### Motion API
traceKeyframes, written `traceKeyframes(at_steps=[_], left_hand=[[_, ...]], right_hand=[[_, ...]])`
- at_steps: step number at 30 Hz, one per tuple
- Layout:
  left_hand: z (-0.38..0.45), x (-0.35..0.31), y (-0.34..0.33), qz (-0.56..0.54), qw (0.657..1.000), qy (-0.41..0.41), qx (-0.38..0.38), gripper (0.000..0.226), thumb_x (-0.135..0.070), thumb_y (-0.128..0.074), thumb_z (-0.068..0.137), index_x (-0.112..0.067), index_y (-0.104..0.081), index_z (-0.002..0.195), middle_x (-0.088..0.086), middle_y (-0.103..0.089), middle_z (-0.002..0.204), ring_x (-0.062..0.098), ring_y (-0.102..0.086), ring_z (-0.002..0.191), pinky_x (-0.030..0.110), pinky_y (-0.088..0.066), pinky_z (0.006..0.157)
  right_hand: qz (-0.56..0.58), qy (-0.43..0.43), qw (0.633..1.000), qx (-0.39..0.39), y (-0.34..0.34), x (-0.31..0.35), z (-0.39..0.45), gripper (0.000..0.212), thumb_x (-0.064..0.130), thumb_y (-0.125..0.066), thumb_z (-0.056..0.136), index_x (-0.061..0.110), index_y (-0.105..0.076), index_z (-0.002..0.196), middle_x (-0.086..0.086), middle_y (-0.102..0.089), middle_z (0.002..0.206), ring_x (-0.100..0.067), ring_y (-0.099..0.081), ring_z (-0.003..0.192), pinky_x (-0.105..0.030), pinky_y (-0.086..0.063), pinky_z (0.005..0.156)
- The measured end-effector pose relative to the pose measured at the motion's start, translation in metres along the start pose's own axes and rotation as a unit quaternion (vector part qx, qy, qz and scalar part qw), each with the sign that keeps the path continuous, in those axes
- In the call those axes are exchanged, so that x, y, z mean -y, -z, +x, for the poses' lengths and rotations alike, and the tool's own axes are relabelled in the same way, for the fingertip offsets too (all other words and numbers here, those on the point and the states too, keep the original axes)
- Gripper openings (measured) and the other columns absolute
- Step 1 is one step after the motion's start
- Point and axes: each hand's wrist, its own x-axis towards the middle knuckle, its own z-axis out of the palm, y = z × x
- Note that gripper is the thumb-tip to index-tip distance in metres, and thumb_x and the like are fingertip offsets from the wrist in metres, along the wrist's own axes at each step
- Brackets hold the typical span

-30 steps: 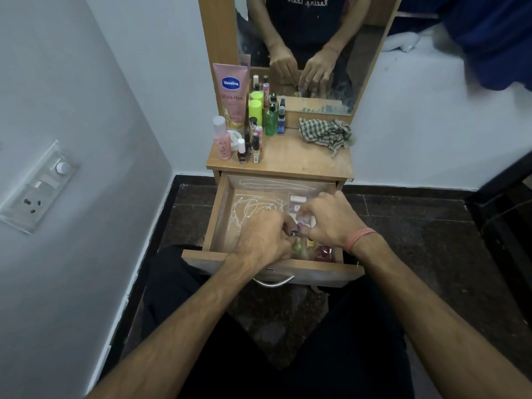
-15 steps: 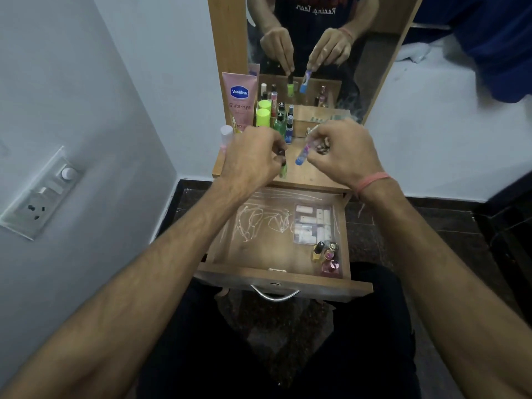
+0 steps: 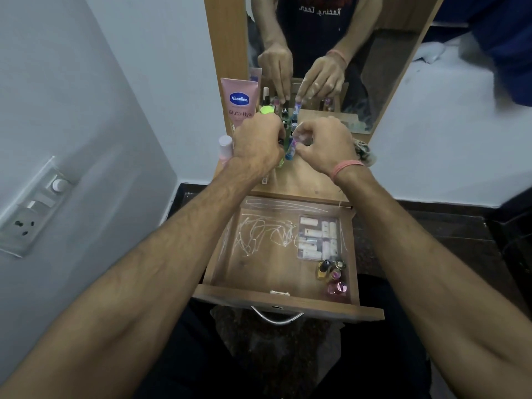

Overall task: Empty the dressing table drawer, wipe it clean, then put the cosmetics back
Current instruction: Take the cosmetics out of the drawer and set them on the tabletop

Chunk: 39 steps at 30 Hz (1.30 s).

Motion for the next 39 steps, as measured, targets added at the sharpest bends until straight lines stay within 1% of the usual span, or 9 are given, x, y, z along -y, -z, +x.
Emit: traceKeyframes(at_steps=[9, 19, 24, 27, 30, 33, 35, 37, 39], left_hand=[[0.012, 0.003, -0.009, -0.005, 1.0, 0.019, 0.01, 0.028, -0.02, -0.087, 0.093, -0.022, -0.083, 0.12, 0.003, -0.08, 0.111, 0.027, -0.074, 0.103, 0.04, -0.06, 0.081], [0.011, 0.005, -0.009, -0.01, 1.0, 0.014, -0.011, 0.033, -0.025, -0.088, 0.092, -0.023, -0.083, 0.124, 0.001, -0.081, 0.114, 0.024, -0.074, 0.105, 0.031, -0.049, 0.076], [0.004, 0.001, -0.002, -0.029, 0.998, 0.002, -0.049, 0.037, -0.029, -0.09, 0.091, -0.027, -0.08, 0.126, -0.006, -0.08, 0.116, 0.02, -0.073, 0.109, 0.029, -0.046, 0.077], [-0.008, -0.005, 0.003, -0.066, 0.996, -0.021, -0.055, 0.038, -0.034, -0.09, 0.09, -0.03, -0.078, 0.126, -0.011, -0.078, 0.116, 0.014, -0.072, 0.108, 0.028, -0.051, 0.08], [-0.037, -0.011, 0.004, -0.123, 0.989, -0.063, -0.052, 0.024, -0.029, -0.084, 0.089, -0.032, -0.077, 0.112, -0.016, -0.074, 0.105, 0.008, -0.07, 0.095, 0.032, -0.061, 0.08], [-0.079, -0.015, -0.007, -0.202, 0.973, -0.1, 0.044, 0.018, -0.02, -0.075, 0.089, -0.03, -0.081, 0.102, -0.019, -0.075, 0.095, 0.001, -0.071, 0.088, 0.031, -0.064, 0.082], [-0.108, -0.016, -0.02, -0.222, 0.957, -0.119, 0.143, 0.018, -0.015, -0.075, 0.088, -0.029, -0.083, 0.097, -0.019, -0.077, 0.088, -0.001, -0.073, 0.085, 0.029, -0.065, 0.08], [-0.136, -0.014, -0.034, -0.216, 0.943, -0.123, 0.222, 0.014, -0.022, -0.081, 0.085, -0.032, -0.082, 0.095, -0.02, -0.077, 0.088, -0.004, -0.071, 0.083, 0.028, -0.062, 0.074], [-0.158, -0.014, -0.047, -0.192, 0.938, -0.128, 0.259, 0.022, -0.034, -0.087, 0.085, -0.036, -0.081, 0.106, -0.023, -0.078, 0.099, -0.007, -0.067, 0.087, 0.023, -0.056, 0.075]], right_hand=[[-0.004, -0.04, 0.999, -0.001, -0.014, 0.001, 0.009, 0.018, 0.024, -0.071, 0.089, 0.026, -0.083, 0.102, 0.007, -0.077, 0.09, -0.02, -0.07, 0.095, -0.037, -0.061, 0.083], [0.011, -0.061, 0.998, -0.02, -0.022, -0.003, 0.01, 0.017, 0.035, -0.076, 0.091, 0.026, -0.082, 0.104, 0.009, -0.078, 0.088, -0.017, -0.072, 0.093, -0.039, -0.062, 0.084], [0.007, -0.077, 0.997, -0.023, -0.022, -0.005, 0.007, 0.016, 0.034, -0.077, 0.091, 0.024, -0.083, 0.101, 0.008, -0.077, 0.085, -0.017, -0.072, 0.087, -0.039, -0.062, 0.082], [0.007, -0.087, 0.996, -0.015, -0.015, -0.004, -0.004, 0.016, 0.033, -0.077, 0.088, 0.024, -0.082, 0.1, 0.008, -0.076, 0.086, -0.018, -0.071, 0.088, -0.04, -0.062, 0.082], [0.031, -0.082, 0.996, 0.0, -0.002, -0.006, -0.034, 0.021, 0.034, -0.074, 0.087, 0.024, -0.081, 0.105, 0.008, -0.077, 0.09, -0.019, -0.072, 0.092, -0.04, -0.06, 0.084], [0.033, -0.087, 0.994, 0.056, 0.01, -0.012, -0.078, 0.016, 0.036, -0.073, 0.09, 0.021, -0.078, 0.087, 0.006, -0.073, 0.078, -0.02, -0.07, 0.081, -0.034, -0.055, 0.073], [0.016, -0.109, 0.985, 0.131, 0.016, -0.021, -0.111, 0.03, 0.04, -0.075, 0.091, 0.021, -0.069, 0.069, 0.008, -0.066, 0.066, -0.018, -0.066, 0.07, -0.029, -0.046, 0.064], [0.001, -0.14, 0.968, 0.209, 0.019, -0.033, -0.143, 0.027, 0.038, -0.079, 0.088, 0.023, -0.07, 0.067, 0.01, -0.069, 0.068, -0.015, -0.07, 0.074, -0.03, -0.052, 0.067], [-0.029, -0.155, 0.953, 0.26, 0.025, -0.043, -0.167, 0.015, 0.034, -0.084, 0.084, 0.03, -0.076, 0.072, 0.014, -0.072, 0.076, -0.014, -0.072, 0.082, -0.033, -0.059, 0.08]])
